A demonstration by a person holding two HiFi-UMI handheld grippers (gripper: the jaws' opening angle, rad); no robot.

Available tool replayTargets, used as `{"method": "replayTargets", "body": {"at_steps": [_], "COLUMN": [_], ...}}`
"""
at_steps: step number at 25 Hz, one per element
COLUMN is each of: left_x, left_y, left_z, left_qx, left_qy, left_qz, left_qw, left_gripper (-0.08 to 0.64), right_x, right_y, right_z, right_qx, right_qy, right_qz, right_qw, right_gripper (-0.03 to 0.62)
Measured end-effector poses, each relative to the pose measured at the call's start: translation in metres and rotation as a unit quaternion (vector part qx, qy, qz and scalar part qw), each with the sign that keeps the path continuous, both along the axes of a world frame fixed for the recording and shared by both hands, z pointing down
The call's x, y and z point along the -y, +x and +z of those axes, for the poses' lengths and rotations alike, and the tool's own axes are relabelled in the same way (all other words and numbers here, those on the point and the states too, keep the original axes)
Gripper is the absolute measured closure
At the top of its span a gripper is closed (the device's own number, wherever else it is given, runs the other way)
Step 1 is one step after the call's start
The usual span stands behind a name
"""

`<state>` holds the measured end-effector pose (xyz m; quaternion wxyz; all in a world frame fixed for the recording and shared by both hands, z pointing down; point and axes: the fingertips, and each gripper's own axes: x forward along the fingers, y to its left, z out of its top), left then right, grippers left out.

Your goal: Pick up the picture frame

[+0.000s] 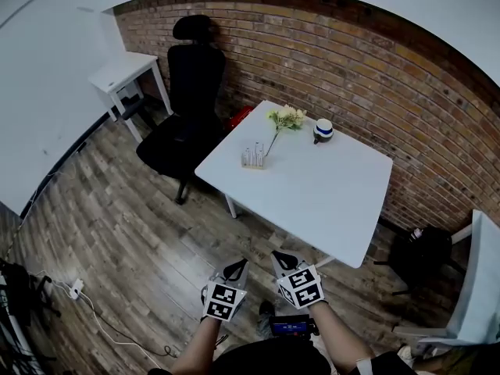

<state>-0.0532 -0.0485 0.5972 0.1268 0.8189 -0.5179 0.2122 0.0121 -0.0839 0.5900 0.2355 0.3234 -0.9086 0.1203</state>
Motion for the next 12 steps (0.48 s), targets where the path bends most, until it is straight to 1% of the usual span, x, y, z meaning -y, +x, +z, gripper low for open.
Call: {"method": "replayTargets", "body": {"at_steps": [6,12], "left_x": [0.055,0.089], "left_y": [-0.011,-0.023], "left_z": [-0.002,0.008], "left_qx": [0.005,0.005], "left_qy": [-0.003,-0.013], "left_qz": [-0.018,-0.026], "left_qw": [0.9998,0.9996], "left_gripper": [0.548,0.548], "right_x": [0.06,0.092], "right_y": [-0.004,-0.013], "right_z": [0.002,0.013], "right_qx": [0.006,0.005], "right_qy": [-0.007,-0.02], "right_qz": [-0.003,-0.008], "right_qw": [1.0,1.0], "right_gripper": [0.583,0.583]}}
